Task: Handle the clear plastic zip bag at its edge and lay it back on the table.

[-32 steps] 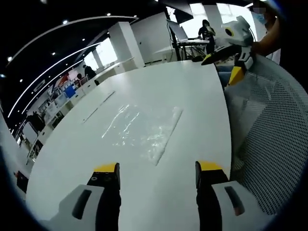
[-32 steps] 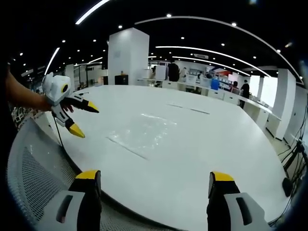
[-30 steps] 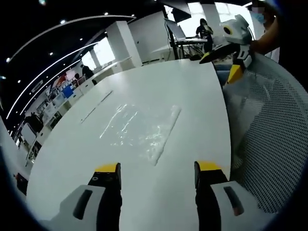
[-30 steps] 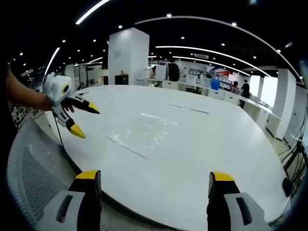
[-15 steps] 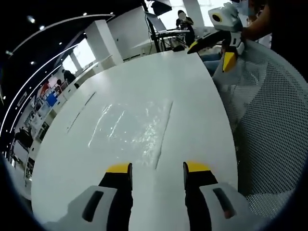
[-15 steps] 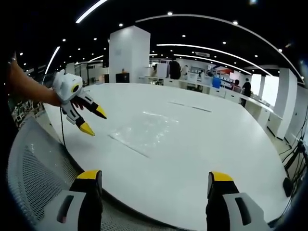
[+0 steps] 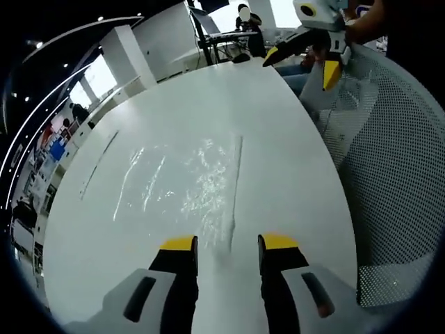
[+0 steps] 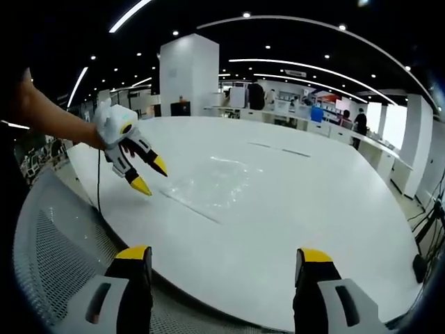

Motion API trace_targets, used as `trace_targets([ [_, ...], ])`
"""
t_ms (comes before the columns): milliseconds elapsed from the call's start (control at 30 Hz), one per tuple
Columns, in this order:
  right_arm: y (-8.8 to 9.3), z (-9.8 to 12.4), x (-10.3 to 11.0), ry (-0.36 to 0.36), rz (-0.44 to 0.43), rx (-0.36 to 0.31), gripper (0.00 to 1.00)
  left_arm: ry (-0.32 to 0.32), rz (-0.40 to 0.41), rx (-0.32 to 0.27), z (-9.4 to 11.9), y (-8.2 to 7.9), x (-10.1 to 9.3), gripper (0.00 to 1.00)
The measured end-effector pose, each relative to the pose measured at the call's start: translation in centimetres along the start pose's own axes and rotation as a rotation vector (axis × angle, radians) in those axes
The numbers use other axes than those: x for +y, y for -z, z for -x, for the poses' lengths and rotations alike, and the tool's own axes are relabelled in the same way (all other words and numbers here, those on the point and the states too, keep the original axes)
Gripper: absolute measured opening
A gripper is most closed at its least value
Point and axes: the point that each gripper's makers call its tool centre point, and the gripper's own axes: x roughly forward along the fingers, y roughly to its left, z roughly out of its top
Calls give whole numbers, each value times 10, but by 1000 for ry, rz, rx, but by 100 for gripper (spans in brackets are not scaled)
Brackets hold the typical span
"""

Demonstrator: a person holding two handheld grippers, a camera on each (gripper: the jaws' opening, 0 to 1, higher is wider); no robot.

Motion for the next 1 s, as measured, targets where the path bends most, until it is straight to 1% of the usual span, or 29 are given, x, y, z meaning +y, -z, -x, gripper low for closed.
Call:
trace_targets([
  [100, -4, 0, 0, -1, 15, -23, 81, 17, -21, 6, -2, -2, 3, 33],
  [200, -3, 0, 0, -1, 14, -21, 80, 39, -26, 12, -4, -2, 7, 30],
  [267, -3, 0, 0, -3, 17, -20, 79, 56, -30, 36, -5, 0, 10, 28],
  [300, -4, 0, 0, -3, 19, -22, 78, 60, -31, 36, -6, -1, 12, 27],
  [400, -5, 0, 1, -9, 18, -31, 76, 82, -11, 41, -9, 0, 16, 26],
  [500, -6, 0, 1, -6, 23, -38, 75, 108, -17, 56, -13, 2, 13, 25],
  [600, -6, 1, 0, 0, 21, -36, 75, 136, -35, 74, -17, 6, 10, 25],
  [733, -5, 1, -1, 3, 18, -29, 73, 150, -53, 89, -19, 9, 7, 25],
  [767, -6, 0, 0, 1, 19, -29, 73, 150, -49, 78, -20, 7, 8, 24],
  [833, -6, 0, 0, -2, 18, -35, 72, 153, -46, 79, -19, 7, 8, 25],
  [967, -7, 0, 0, -5, 23, -39, 71, 189, -10, 72, -20, 7, 7, 23],
  [1000, -7, 0, 1, -5, 23, -38, 70, 198, -12, 66, -20, 7, 8, 23],
])
